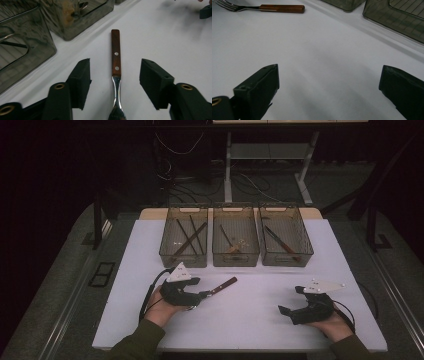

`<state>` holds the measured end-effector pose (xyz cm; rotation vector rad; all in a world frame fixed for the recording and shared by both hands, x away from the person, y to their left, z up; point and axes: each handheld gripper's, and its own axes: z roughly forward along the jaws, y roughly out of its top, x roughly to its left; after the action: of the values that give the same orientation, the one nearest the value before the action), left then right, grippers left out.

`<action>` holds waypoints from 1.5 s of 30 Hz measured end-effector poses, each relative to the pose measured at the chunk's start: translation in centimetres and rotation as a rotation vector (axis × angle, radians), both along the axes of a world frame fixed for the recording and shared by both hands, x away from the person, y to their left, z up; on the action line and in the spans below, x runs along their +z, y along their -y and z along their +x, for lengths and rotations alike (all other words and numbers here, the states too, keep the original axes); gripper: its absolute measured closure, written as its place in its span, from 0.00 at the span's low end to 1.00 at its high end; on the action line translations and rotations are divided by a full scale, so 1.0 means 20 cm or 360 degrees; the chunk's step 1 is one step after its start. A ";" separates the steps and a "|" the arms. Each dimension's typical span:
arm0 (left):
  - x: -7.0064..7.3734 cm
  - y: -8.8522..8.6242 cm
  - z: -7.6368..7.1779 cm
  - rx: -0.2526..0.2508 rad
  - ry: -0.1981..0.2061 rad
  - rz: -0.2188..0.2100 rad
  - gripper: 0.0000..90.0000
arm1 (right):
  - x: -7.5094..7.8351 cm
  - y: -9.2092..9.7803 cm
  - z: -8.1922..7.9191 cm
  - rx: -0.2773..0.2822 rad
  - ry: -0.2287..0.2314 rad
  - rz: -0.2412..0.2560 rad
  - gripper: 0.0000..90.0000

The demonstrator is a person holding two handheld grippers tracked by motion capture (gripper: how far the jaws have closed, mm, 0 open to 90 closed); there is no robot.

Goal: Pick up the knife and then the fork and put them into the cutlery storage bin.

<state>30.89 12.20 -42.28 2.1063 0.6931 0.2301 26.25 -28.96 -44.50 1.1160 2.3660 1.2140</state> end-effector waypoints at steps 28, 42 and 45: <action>-0.10 0.23 0.11 -0.0070 -0.0153 0.0287 0.79 | 0.01 0.00 0.00 0.0001 0.0033 0.0002 0.04; -0.10 0.23 0.12 -0.0186 -0.0070 0.0354 0.86 | 0.01 0.00 0.00 0.0012 0.0028 0.0006 0.04; -0.10 0.23 0.12 -0.0197 -0.0075 0.0365 0.86 | 0.01 0.00 0.01 0.0014 0.0027 0.0007 0.04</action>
<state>33.28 7.50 -44.21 2.3711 0.5831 0.1997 26.36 -28.99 -44.34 1.0936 2.3593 1.2269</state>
